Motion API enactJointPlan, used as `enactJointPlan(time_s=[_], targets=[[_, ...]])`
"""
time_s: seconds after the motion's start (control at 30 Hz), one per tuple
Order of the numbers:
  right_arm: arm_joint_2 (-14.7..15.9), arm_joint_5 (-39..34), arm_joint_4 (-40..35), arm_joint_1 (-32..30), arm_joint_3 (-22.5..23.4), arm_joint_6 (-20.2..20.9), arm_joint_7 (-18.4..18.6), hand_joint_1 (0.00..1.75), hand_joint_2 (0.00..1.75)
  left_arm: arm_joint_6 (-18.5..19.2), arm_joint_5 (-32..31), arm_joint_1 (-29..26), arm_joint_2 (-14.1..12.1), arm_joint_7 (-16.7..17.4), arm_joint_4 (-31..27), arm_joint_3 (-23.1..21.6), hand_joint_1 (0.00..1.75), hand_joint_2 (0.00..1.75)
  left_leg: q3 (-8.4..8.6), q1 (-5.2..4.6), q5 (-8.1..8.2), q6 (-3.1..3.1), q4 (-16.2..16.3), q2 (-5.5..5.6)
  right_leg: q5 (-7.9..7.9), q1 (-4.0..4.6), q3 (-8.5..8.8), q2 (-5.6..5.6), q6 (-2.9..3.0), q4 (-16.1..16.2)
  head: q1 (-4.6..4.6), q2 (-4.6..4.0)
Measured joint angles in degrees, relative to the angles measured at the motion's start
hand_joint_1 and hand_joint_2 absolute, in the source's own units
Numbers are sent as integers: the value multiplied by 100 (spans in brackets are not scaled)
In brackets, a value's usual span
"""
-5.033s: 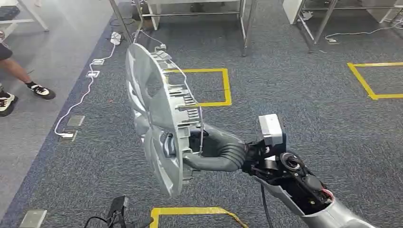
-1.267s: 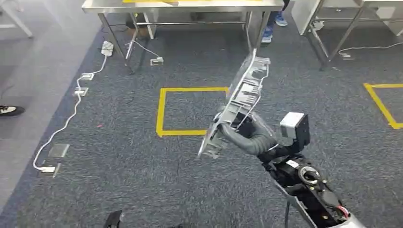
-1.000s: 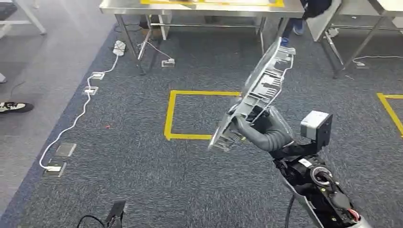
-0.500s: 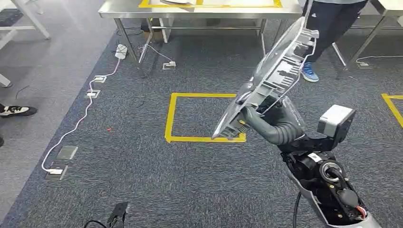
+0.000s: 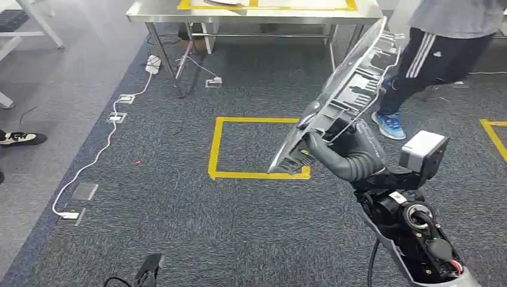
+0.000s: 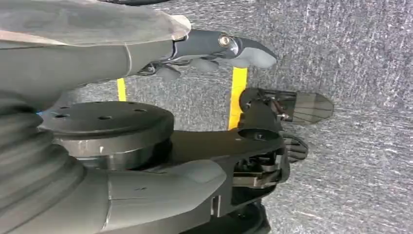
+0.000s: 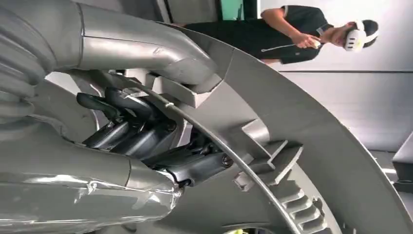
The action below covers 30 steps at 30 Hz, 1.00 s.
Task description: Take the parts from the cabinet and place them on the table.
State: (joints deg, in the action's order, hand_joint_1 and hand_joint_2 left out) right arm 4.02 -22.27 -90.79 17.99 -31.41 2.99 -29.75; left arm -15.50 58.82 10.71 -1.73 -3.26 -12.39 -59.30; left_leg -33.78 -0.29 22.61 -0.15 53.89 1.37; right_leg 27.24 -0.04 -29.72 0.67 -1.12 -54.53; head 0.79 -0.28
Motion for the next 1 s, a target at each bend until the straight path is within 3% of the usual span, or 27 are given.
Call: enactJointPlan(time_s=[0.1, 0.13, 0.2, 0.23, 0.27, 0.3, 0.4, 0.43, 0.47, 0.5, 0.57, 0.6, 0.63, 0.67, 0.7, 0.77, 0.8, 0.83, 0.9, 0.93, 0.97, 1.0], targets=[[0, 11, -24, 0, 0, 0, 7, 175, 175, 17, 0, 8, 4, 13, 0, -26, 0, 175, 0, -3, 0, 1, 4, 0, -2, -3, 3, 0, -3, 1, -2, 0], [0, 11, -26, 0, 0, -2, 9, 175, 175, 17, 0, 11, 2, 15, 0, -28, 0, 175, -13, -27, 28, 30, 50, 6, -15, -53, 14, 3, -26, 41, -4, 0], [0, 11, -46, -1, 0, -7, 11, 175, 175, 17, 0, 15, 2, 18, 0, -33, 0, 175, -8, -45, 40, 85, 35, -1, -9, -46, 22, -2, -52, 53, 15, 0], [0, 11, -70, 2, 2, -7, 11, 175, 175, 28, 0, 21, 11, 24, 0, -33, 0, 175, 27, -35, 28, 101, -30, -3, -10, -32, 46, -1, -68, 79, 13, 0], [2, 11, -110, -9, 9, -7, 13, 175, 175, 37, 0, 20, 28, 29, -7, -35, 0, 175, 145, 63, 1, 99, -191, -16, 30, -31, 74, -1, -77, 56, 33, 0], [2, 11, -112, 3, 9, -7, 13, 175, 175, 37, 0, 23, 28, 29, -7, -35, 0, 175, 213, 54, 2, 113, -259, -19, 117, -16, 21, -8, -108, -121, 15, 0], [4, 13, -123, -6, 15, -4, 2, 175, 175, 37, -9, 33, 42, 33, -7, -44, 0, 175, 290, 65, 49, 116, -265, -46, 739, -64, -734, -16, -171, -1546, -35, 0], [7, 13, -120, -21, 15, -7, 11, 175, 175, 37, -9, 31, 48, 35, -7, -46, 0, 175, 308, 74, 73, 104, -255, -45, 763, -85, -914, -19, -198, -1825, -35, 0], [9, 13, -120, -39, 18, -7, 20, 175, 175, 37, -9, 29, 57, 39, -7, -48, 0, 175, 332, 93, 101, 80, -235, -38, 638, -106, -942, -23, -219, -1789, -39, 0], [9, 13, -120, -58, 17, -7, 24, 175, 175, 37, -9, 30, 61, 42, -7, -50, 0, 175, 357, 121, 143, 43, -204, -24, 371, -127, -836, -29, -244, -1469, -42, 0], [9, 24, -125, -57, 33, -11, 24, 175, 175, 37, -11, 34, 68, 42, -7, -50, 0, 175, 419, 185, 267, -49, -89, -5, -288, -197, -386, -40, -337, -401, -55, 0], [11, 26, -122, -65, 46, -13, 24, 175, 175, 37, -20, 36, 52, 42, -4, -50, 0, 175, 410, 175, 327, -104, -43, 5, -179, -192, -279, -11, -399, -209, -70, 0], [11, 26, -138, -68, 48, -13, 20, 175, 175, 37, -24, 47, 52, 48, -4, -55, 0, 175, 359, 150, 361, -158, 70, 8, -176, -187, -260, 27, -284, -120, -111, 0], [13, 26, -144, -79, 46, -13, 20, 175, 175, 42, -26, 53, 50, 46, -4, -57, 0, 175, 349, 144, 343, -174, 39, 16, -157, -166, -248, 26, -200, -181, -76, 0], [15, 26, -147, -92, 48, -13, 24, 175, 175, 42, -24, 45, 55, 48, -4, -59, 0, 175, 347, 152, 340, -196, 44, 15, -138, -144, -264, 29, -165, -202, -28, 0], [15, 26, -158, -103, 52, -31, 31, 175, 175, 41, -26, 48, 55, 50, -4, -63, 0, 175, 363, 167, 390, -239, 69, 12, -105, -173, -206, 34, -70, -185, -31, 0], [15, 26, -166, -101, 57, -35, 31, 175, 175, 41, -26, 57, 55, 48, -4, -63, 0, 175, 304, 170, 456, -252, 239, -36, -86, -172, -168, 28, -33, -174, 7, 0], [15, 26, -177, -95, 57, -37, 22, 175, 175, 42, -26, 75, 55, 48, -4, -63, 0, 175, 78, 167, 607, -266, 653, -76, -63, -170, -145, 16, 1, -169, 50, 0], [15, 26, -190, -96, 57, -37, 17, 175, 175, 50, -28, 83, 57, 48, -4, -63, 0, 175, -553, 164, 939, -281, 1685, -96, -15, -142, -114, 4, 53, -168, 114, 0], [15, 26, -190, -104, 55, -37, 24, 175, 175, 50, -26, 74, 59, 48, -4, -66, 0, 175, -829, 160, 990, -266, 2062, -96, 15, -119, -84, 6, 76, -169, 131, 0], [15, 26, -190, -112, 55, -39, 28, 175, 175, 52, -26, 64, 59, 48, -4, -66, 0, 175, -965, 154, 890, -235, 2136, -96, 50, -99, -39, 12, 89, -168, 151, 0], [15, 26, -190, -113, 55, -39, 31, 175, 175, 50, -26, 60, 59, 50, -4, -66, 0, 175, -943, 129, 626, -183, 1901, -95, 92, -80, 21, 22, 97, -165, 166, 0]])
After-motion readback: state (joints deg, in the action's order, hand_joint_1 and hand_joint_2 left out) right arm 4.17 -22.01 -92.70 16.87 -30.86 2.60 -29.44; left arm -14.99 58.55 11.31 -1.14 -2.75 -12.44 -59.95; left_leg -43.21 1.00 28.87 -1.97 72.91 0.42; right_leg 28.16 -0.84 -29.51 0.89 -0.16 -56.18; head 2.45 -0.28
